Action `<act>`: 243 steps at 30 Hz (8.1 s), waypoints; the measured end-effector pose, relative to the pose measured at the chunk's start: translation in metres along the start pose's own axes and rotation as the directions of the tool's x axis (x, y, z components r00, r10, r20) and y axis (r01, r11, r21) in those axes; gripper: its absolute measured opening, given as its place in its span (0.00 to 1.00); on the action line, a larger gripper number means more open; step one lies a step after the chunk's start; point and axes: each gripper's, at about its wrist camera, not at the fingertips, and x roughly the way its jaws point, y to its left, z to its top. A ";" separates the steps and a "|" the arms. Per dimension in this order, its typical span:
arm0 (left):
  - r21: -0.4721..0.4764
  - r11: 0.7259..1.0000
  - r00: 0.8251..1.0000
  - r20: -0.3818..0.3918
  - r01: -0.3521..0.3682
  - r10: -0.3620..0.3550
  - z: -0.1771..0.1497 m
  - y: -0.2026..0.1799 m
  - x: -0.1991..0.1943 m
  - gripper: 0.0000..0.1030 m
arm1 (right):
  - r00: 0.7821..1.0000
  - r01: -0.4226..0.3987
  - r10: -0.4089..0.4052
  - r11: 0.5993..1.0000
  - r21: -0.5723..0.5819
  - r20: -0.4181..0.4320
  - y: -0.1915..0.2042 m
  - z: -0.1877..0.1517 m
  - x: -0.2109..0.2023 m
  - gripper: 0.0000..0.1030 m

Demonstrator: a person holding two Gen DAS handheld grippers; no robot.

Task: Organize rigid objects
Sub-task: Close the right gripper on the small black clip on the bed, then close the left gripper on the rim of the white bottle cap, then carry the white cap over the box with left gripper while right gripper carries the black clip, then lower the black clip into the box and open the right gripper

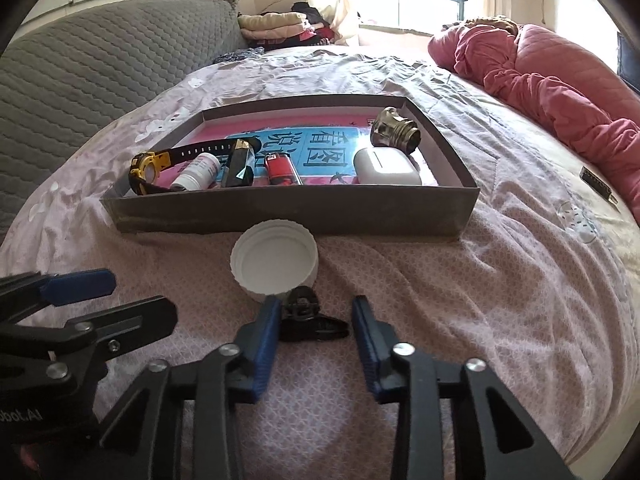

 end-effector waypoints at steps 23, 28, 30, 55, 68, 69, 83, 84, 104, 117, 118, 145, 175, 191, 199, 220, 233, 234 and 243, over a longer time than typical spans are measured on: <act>0.083 0.995 0.998 -0.046 0.056 -0.053 0.026 -0.038 0.042 0.74 | 0.999 -0.036 0.036 0.999 0.012 -0.014 -0.039 0.004 0.000 0.16; 0.093 0.993 0.997 -0.054 0.067 -0.062 0.030 -0.041 0.047 0.74 | 1.000 -0.019 0.019 1.000 0.009 -0.013 -0.042 0.006 0.000 0.16; 0.097 0.993 0.997 -0.057 0.066 -0.061 0.032 -0.043 0.051 0.74 | 1.000 -0.017 0.017 1.000 0.010 -0.013 -0.044 0.005 0.001 0.16; 0.110 0.994 0.995 -0.095 0.003 0.007 0.043 -0.049 0.072 0.73 | 1.000 -0.020 0.020 1.000 0.000 -0.020 -0.042 0.006 0.006 0.16; 0.110 0.994 0.996 -0.083 -0.013 0.022 0.038 -0.044 0.063 0.50 | 0.999 -0.035 0.036 0.999 0.018 -0.012 -0.043 0.007 0.006 0.16; 0.105 0.994 0.996 -0.083 -0.010 0.019 0.037 -0.042 0.062 0.50 | 0.999 -0.038 0.038 0.999 0.023 -0.009 -0.044 0.007 0.006 0.16; 0.012 1.000 0.999 -0.050 -0.019 0.020 0.020 -0.007 0.029 0.50 | 0.996 -0.077 0.077 0.997 0.008 0.035 -0.036 0.009 -0.004 0.16; 0.006 1.000 0.999 -0.044 -0.020 0.020 0.018 -0.004 0.025 0.50 | 0.996 -0.081 0.081 0.997 0.004 0.036 -0.034 0.009 -0.005 0.16; 0.000 0.999 0.996 0.079 -0.038 0.038 0.024 0.004 -0.025 0.50 | 0.982 -0.141 0.141 0.990 -0.010 0.123 -0.018 0.016 -0.042 0.16; 0.006 1.000 0.992 0.127 -0.011 0.010 0.036 -0.001 -0.041 0.50 | 0.980 -0.111 0.106 0.994 0.019 0.169 -0.032 0.030 -0.058 0.16; 0.001 1.000 0.992 0.129 -0.004 0.004 0.036 0.000 -0.041 0.50 | 0.979 -0.112 0.106 0.993 0.024 0.171 -0.034 0.030 -0.059 0.16; -0.002 0.999 0.994 0.103 -0.034 0.034 0.087 0.010 0.016 0.50 | 0.966 -0.096 0.068 0.990 0.104 0.248 -0.063 0.069 -0.036 0.16; -0.008 0.999 0.995 0.088 -0.050 0.050 0.098 0.025 0.039 0.50 | 0.968 -0.100 0.094 0.995 0.017 0.234 -0.036 0.087 -0.012 0.16; 0.008 0.999 0.997 0.073 -0.034 0.033 0.091 0.030 0.036 0.50 | 0.982 -0.147 0.151 0.988 -0.046 0.112 -0.004 0.088 0.021 0.16; 0.021 0.999 0.997 0.067 -0.029 0.027 0.092 0.027 0.036 0.50 | 0.989 -0.122 0.127 0.990 -0.069 0.071 0.000 0.080 0.028 0.16; 0.022 1.000 0.999 0.037 -0.012 0.011 0.095 0.015 0.038 0.50 | 0.992 -0.121 0.121 0.993 -0.020 0.026 -0.012 0.079 0.034 0.16; 0.022 1.000 1.000 0.019 -0.001 0.000 0.096 0.015 0.039 0.50 | 0.993 -0.104 0.105 0.994 -0.021 0.058 -0.013 0.078 0.027 0.22; 0.020 1.000 1.000 0.017 0.005 -0.005 0.096 0.015 0.040 0.50 | 0.991 -0.106 0.107 0.994 -0.020 0.075 -0.014 0.078 0.024 0.23; 0.011 1.000 1.000 0.015 0.015 -0.015 0.100 0.017 0.043 0.50 | 0.984 -0.110 0.107 0.994 0.008 0.141 -0.024 0.072 0.004 0.38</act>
